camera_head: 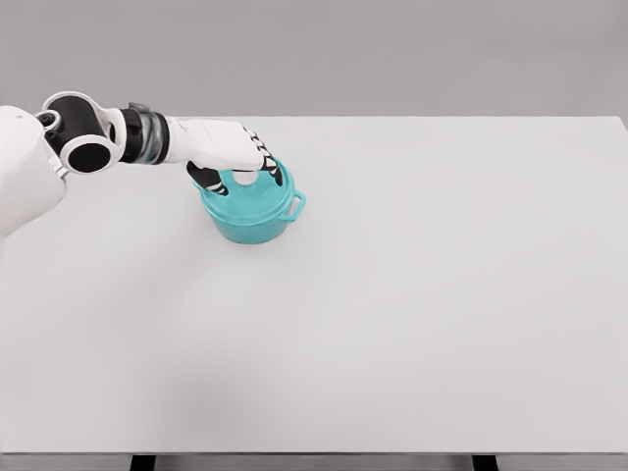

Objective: Open the lid of the pot with left arm

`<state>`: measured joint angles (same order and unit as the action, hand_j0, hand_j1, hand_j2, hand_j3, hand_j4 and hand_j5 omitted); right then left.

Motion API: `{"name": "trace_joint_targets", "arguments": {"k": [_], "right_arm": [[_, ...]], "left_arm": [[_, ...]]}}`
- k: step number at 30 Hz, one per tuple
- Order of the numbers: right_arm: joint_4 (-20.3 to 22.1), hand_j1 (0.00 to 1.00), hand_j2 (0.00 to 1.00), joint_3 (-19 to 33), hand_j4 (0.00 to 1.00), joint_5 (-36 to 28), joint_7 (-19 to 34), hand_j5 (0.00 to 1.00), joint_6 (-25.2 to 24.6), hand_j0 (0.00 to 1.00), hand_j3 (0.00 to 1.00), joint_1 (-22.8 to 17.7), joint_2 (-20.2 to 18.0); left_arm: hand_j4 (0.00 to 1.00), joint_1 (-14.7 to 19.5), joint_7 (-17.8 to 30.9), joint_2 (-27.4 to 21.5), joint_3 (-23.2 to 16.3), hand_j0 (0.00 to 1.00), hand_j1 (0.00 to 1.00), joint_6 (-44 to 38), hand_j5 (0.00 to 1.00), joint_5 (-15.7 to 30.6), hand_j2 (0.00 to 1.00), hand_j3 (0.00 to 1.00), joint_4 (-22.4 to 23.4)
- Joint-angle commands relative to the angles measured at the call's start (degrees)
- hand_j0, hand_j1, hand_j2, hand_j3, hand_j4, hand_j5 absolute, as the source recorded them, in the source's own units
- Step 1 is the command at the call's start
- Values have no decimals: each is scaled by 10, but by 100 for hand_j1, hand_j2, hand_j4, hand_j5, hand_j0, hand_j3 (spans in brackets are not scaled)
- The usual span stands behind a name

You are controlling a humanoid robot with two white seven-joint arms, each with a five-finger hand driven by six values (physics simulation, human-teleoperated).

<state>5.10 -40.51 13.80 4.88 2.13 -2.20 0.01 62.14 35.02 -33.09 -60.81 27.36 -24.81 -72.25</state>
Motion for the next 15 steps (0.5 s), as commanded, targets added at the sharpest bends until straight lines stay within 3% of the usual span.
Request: {"name": "trace_joint_targets", "arguments": {"k": [1,5,15], "right_arm": [[0,100,100,0,100,0,0,100,1,100,100,0,0],[0,100,100,0,100,0,0,100,1,100,100,-1,0],[0,100,100,0,100,0,0,100,0,100,100,-1,0]], "left_arm": [[80,0,0,4,1,80,80,-1,80,1,80,80,1],[80,-1,0,10,1,80,80,-1,80,-6,80,80,10],[59,-2,0,15,0,59,59,1,59,-7,59,59,13]]}}
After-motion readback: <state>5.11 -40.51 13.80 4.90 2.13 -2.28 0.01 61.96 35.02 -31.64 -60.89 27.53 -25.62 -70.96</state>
